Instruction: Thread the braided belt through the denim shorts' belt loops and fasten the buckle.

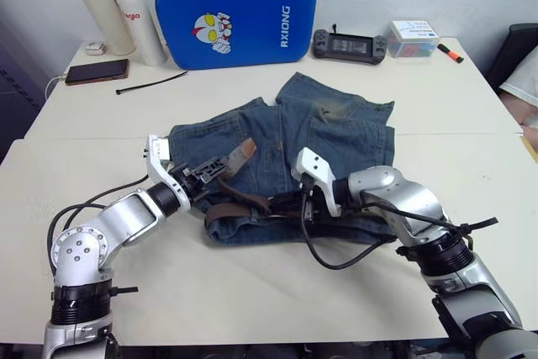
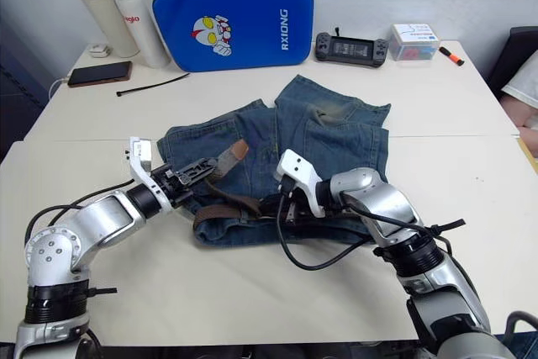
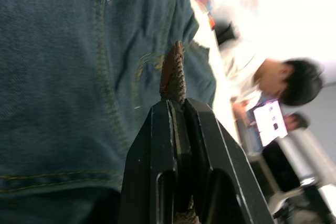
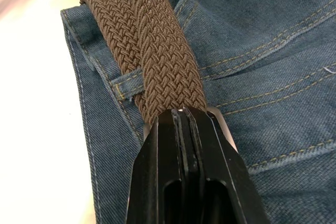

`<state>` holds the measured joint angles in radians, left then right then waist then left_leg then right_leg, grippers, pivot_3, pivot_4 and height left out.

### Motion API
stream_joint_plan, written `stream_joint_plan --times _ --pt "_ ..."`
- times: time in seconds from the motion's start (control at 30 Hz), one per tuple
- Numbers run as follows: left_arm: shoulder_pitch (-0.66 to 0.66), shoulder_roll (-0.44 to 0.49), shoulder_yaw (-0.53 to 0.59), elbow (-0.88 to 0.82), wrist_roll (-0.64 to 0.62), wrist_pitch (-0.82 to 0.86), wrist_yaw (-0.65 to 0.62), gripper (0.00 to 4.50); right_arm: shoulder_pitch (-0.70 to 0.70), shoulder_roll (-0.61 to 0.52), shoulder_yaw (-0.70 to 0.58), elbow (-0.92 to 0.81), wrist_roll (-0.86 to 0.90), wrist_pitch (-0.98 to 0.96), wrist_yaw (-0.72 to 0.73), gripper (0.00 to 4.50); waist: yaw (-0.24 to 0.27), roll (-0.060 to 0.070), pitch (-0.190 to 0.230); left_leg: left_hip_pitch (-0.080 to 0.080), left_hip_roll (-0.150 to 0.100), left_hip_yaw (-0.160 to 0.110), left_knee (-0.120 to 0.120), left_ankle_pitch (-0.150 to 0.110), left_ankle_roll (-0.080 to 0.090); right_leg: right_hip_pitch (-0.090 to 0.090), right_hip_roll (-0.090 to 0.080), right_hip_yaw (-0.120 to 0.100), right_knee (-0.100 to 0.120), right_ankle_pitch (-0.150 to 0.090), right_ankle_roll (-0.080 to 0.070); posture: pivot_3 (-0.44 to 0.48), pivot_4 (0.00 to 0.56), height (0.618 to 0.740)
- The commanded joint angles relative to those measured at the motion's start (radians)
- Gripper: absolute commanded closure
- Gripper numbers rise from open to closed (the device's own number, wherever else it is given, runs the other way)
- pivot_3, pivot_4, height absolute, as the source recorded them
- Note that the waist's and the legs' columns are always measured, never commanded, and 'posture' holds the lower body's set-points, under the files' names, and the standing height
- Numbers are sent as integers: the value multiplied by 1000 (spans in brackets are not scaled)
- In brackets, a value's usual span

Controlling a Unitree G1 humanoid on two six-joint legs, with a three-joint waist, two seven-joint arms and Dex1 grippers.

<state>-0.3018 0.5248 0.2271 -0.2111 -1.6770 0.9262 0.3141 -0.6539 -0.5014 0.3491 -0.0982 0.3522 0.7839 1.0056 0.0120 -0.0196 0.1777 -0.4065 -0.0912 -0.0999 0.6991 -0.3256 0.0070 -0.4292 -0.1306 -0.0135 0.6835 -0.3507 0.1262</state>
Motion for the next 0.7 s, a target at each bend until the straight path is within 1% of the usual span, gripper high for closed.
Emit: stream_joint_plan --times 0.03,0.17,0.27,0.4,0.57,0.7 --pt "-43 -14 -19 14 92 -25 -48 4500 2 16 29 4 -19 -8 -3 4481 0 0 0 0 0 0 0 0 0 0 0 0 0 0 0 0 150 677" --pt "-82 -48 -41 11 137 -19 -72 4500 -3 26 49 18 -36 33 -17 4481 -4 0 0 0 0 0 0 0 0 0 0 0 0 0 0 0 150 677" --pt "-100 -40 -63 10 184 6 -111 4500 -10 10 87 29 -52 66 -7 4481 -14 0 0 0 0 0 0 0 0 0 0 0 0 0 0 0 150 677" --pt "-146 -62 -69 30 197 23 -141 4500 -25 9 128 49 -67 117 -12 4481 -13 0 -1 1 0 -1 -1 0 0 0 0 -1 0 0 0 0 150 677" --pt "-228 -98 -75 82 214 40 -177 4500 -30 8 181 47 -95 152 -21 4481 -14 -1 -3 2 0 -1 -1 0 0 1 0 -1 0 0 0 0 150 677" --pt "-330 -130 -74 166 257 41 -221 4500 -22 -10 238 32 -135 157 -24 4481 -15 -1 -7 2 0 -1 -1 0 0 1 0 -1 0 0 0 0 150 677"
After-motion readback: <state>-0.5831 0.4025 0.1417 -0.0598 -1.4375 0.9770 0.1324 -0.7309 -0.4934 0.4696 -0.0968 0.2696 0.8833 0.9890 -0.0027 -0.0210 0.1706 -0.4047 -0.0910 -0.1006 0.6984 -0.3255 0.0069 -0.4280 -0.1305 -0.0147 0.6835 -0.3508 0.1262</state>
